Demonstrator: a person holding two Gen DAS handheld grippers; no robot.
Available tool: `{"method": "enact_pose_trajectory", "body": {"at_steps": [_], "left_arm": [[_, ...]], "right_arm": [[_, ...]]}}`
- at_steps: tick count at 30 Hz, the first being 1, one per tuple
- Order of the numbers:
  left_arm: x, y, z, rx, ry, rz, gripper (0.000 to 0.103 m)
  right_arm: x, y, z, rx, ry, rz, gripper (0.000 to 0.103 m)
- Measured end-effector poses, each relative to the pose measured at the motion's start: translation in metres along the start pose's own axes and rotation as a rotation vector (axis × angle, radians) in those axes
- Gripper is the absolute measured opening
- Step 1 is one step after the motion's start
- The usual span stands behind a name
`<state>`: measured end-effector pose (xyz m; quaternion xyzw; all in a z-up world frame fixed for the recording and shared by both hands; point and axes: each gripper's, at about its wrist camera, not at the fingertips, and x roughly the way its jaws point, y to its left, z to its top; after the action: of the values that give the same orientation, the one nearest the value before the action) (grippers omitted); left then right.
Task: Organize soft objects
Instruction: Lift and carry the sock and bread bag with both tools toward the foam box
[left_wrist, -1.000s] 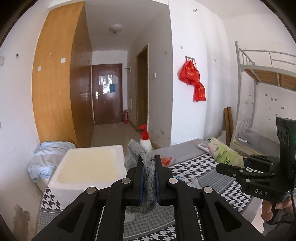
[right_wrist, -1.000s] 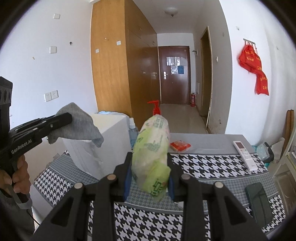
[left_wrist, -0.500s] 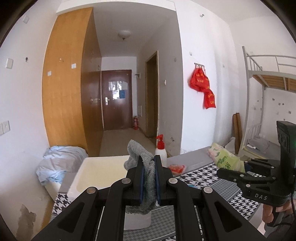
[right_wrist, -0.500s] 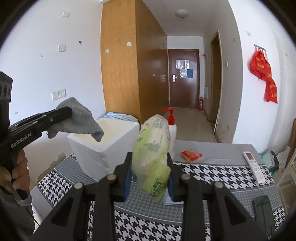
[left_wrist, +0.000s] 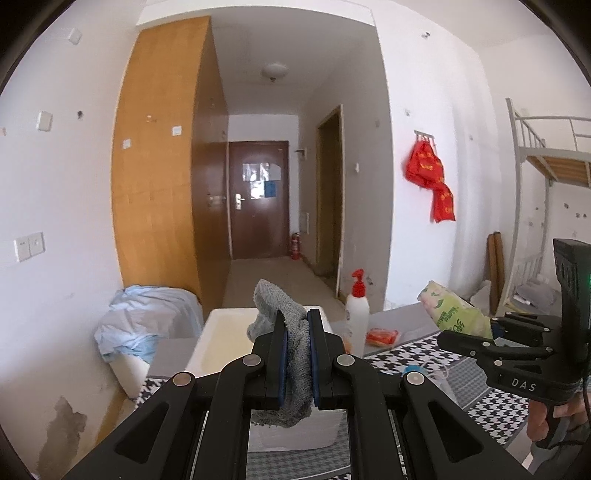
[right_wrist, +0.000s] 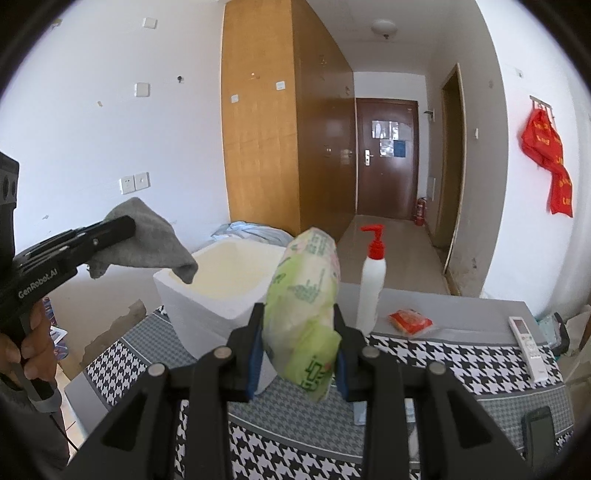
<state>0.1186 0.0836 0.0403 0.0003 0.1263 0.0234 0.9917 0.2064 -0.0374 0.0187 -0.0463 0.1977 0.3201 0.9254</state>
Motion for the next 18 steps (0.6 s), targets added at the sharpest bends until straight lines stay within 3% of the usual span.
{"method": "enact_pose_trajectory", "body": {"at_steps": [18], "left_arm": [[-0.019, 0.042, -0.004, -0.037, -0.014, 0.113, 0.01]], "right_arm": [[0.028, 0.039, 0.016, -0.058, 0.023, 0.066, 0.036]]}}
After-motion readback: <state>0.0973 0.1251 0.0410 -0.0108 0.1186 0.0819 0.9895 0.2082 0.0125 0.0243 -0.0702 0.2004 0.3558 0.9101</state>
